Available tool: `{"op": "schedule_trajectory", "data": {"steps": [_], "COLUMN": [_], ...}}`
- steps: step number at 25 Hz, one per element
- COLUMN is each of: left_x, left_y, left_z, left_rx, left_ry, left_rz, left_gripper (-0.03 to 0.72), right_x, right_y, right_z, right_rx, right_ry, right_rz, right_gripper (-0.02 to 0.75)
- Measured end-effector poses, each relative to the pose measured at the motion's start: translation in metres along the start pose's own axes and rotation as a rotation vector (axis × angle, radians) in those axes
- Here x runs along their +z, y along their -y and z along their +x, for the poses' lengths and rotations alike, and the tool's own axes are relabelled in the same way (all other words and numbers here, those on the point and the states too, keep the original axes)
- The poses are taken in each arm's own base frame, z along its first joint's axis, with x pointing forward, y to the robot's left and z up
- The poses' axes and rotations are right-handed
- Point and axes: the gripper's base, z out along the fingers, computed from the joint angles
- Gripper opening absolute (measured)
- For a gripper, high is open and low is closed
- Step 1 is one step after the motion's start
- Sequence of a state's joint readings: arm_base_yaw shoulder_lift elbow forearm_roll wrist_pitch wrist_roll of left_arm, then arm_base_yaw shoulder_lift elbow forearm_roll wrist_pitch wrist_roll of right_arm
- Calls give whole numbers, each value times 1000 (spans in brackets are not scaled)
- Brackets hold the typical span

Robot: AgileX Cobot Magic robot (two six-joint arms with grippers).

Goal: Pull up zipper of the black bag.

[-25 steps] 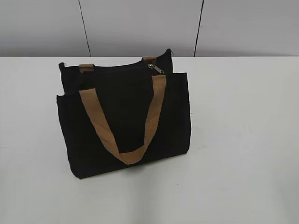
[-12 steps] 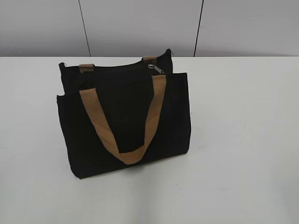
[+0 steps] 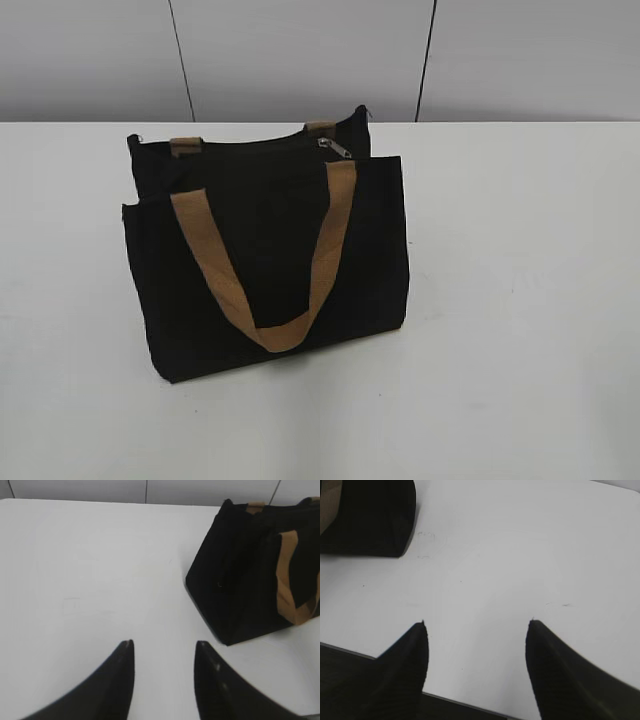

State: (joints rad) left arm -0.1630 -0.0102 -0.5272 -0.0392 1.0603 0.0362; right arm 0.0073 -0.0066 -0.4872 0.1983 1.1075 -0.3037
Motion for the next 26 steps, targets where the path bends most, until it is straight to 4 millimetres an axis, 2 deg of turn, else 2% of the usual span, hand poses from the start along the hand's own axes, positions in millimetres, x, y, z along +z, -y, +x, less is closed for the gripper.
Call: {"op": "schedule_trajectory", "data": {"steps": [26], "left_x": [1], "left_y": [4], "left_z": [0], "left_rx": [-72], "left_ry": [3], "left_rz": [-96], "left_gripper": [302], "right_x": [0], "right_y": [0], "right_z": [0], "right_rx": [1], "right_ry": [0], "right_rz": [0], "right_gripper": [477]}}
